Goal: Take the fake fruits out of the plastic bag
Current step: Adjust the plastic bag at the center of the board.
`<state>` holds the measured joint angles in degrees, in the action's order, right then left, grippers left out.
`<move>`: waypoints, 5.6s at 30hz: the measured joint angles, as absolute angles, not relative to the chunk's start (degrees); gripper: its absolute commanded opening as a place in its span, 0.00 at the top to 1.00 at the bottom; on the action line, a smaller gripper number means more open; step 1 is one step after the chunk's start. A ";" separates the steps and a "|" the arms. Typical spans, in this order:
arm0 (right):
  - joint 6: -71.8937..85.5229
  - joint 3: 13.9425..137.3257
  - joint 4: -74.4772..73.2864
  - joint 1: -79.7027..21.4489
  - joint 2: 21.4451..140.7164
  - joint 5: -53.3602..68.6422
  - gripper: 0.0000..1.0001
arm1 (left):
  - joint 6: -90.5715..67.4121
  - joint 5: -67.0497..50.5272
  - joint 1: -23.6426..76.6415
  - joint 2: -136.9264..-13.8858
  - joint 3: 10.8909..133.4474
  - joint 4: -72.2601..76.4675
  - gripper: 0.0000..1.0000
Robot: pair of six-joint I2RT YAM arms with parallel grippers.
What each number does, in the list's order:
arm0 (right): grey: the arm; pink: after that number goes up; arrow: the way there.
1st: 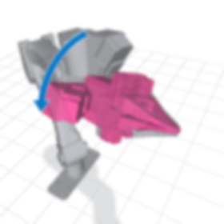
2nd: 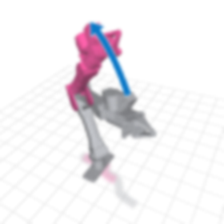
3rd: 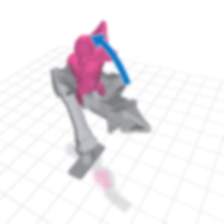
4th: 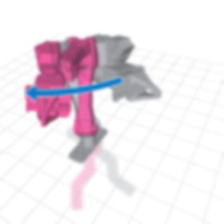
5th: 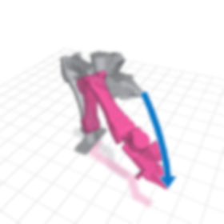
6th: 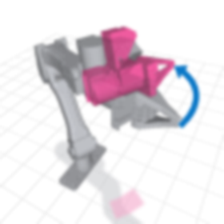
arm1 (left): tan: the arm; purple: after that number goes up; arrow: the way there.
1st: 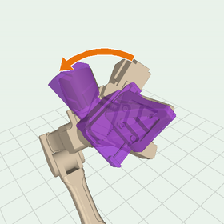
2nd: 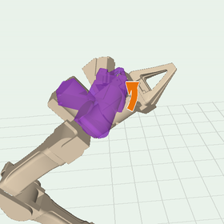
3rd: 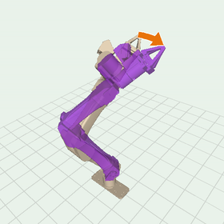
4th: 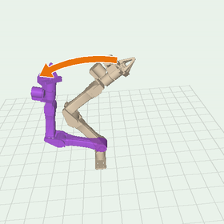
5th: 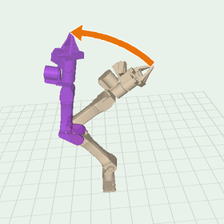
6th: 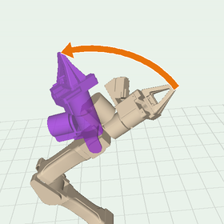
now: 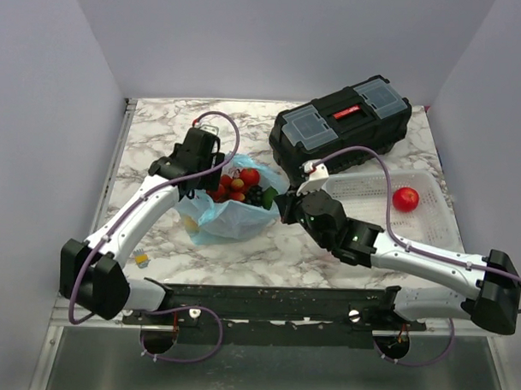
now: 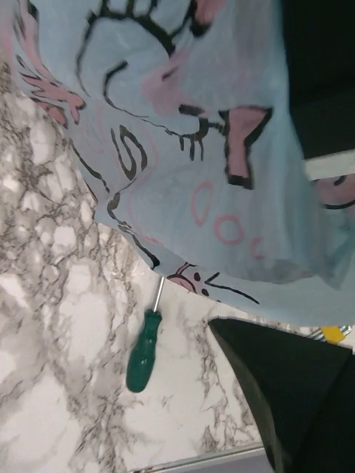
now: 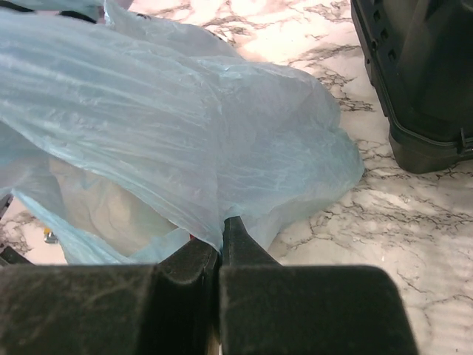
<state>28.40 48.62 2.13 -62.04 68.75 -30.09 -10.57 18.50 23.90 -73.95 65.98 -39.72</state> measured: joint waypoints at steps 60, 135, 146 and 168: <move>27.97 48.07 1.61 -61.49 70.19 -34.22 0.98 | -20.80 11.88 22.09 -66.65 60.58 -34.83 1.00; 15.79 67.44 4.93 -84.68 100.51 -4.91 0.95 | -13.21 -5.74 20.82 -55.72 56.95 -18.48 1.00; 16.43 62.24 2.63 -85.56 88.01 -8.95 0.30 | -11.68 -8.69 20.84 -50.28 53.80 -15.57 1.00; 16.56 58.81 -5.85 -85.56 67.18 -18.26 0.82 | -8.78 -9.76 21.39 -41.28 45.21 -5.91 1.00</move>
<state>16.56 58.81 -5.85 -85.56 67.18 -18.26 -8.78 -9.76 21.39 -41.28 45.21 -5.91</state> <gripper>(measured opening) 0.413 0.002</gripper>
